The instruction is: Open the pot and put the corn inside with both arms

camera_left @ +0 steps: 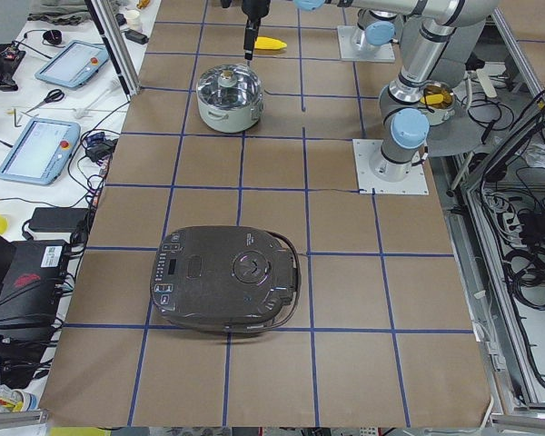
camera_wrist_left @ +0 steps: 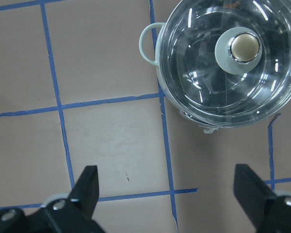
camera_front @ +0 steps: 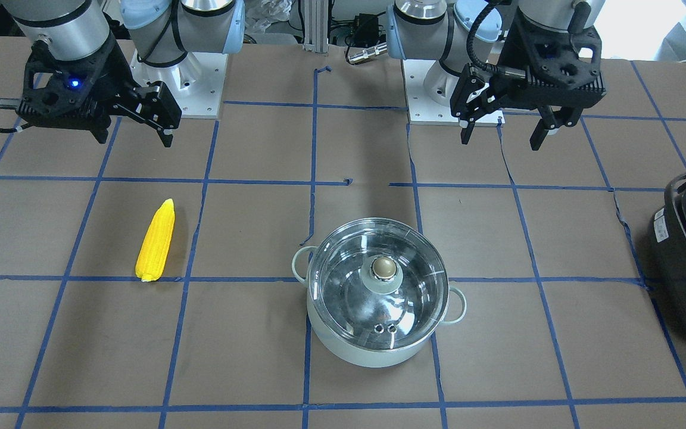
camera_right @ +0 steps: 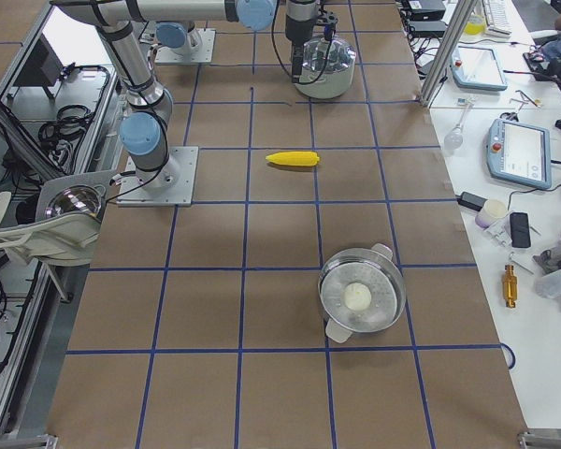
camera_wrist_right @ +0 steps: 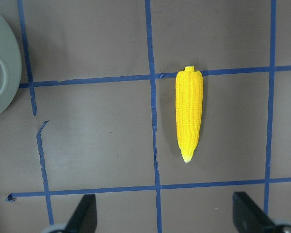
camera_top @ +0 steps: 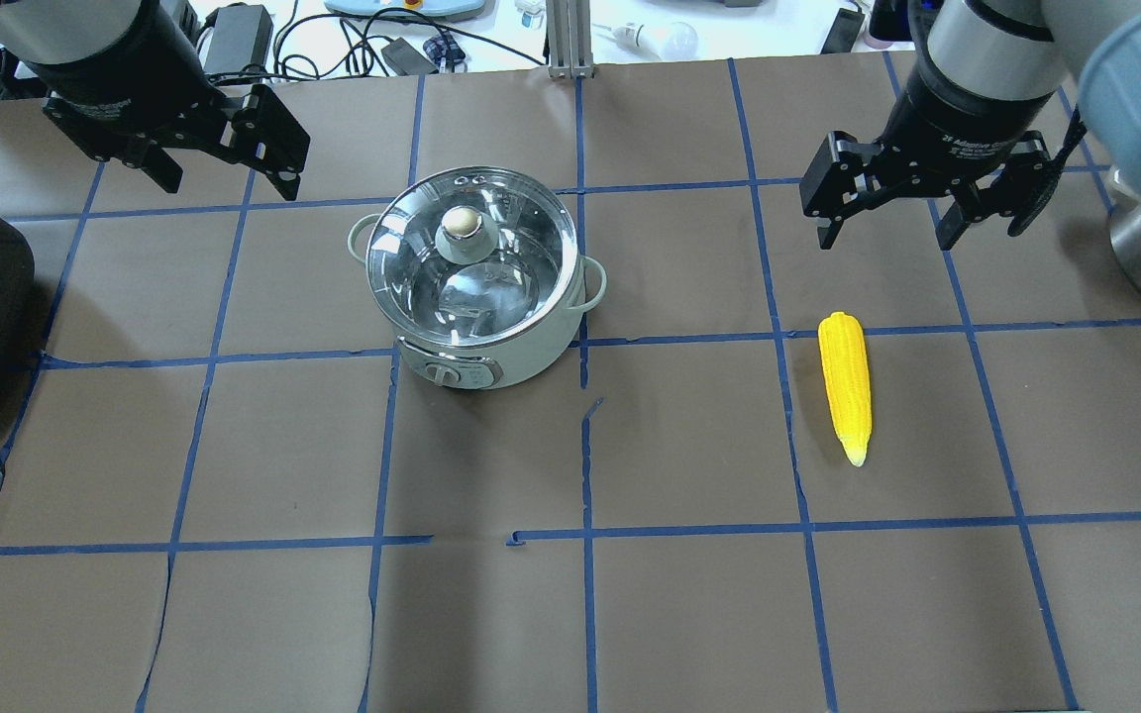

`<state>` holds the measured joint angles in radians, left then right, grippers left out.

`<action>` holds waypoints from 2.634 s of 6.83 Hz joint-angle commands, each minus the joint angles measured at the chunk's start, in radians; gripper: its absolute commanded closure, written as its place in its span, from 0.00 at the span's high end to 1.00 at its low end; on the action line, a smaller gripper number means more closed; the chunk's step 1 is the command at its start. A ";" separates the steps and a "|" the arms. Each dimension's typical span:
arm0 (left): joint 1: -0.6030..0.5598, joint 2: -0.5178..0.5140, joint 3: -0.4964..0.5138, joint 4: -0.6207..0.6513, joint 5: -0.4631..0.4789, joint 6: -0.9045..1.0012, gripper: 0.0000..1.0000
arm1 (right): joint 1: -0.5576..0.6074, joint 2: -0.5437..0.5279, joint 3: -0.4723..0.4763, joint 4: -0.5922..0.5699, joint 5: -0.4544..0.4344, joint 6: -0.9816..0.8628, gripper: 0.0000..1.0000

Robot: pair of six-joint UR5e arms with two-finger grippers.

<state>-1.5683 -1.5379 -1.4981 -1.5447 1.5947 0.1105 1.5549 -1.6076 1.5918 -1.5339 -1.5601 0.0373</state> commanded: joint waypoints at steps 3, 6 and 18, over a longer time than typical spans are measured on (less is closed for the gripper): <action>0.001 -0.002 0.001 0.000 -0.002 -0.005 1.00 | 0.001 0.000 0.001 0.001 0.000 0.000 1.00; 0.001 -0.002 -0.002 -0.002 -0.001 -0.005 1.00 | 0.001 0.000 0.001 0.000 -0.002 0.000 1.00; -0.170 -0.321 -0.002 0.357 -0.025 -0.301 1.00 | -0.001 0.000 -0.003 0.006 -0.011 0.004 1.00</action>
<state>-1.7337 -1.8076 -1.4971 -1.2231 1.5647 -0.1859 1.5539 -1.6070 1.5901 -1.5323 -1.5694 0.0418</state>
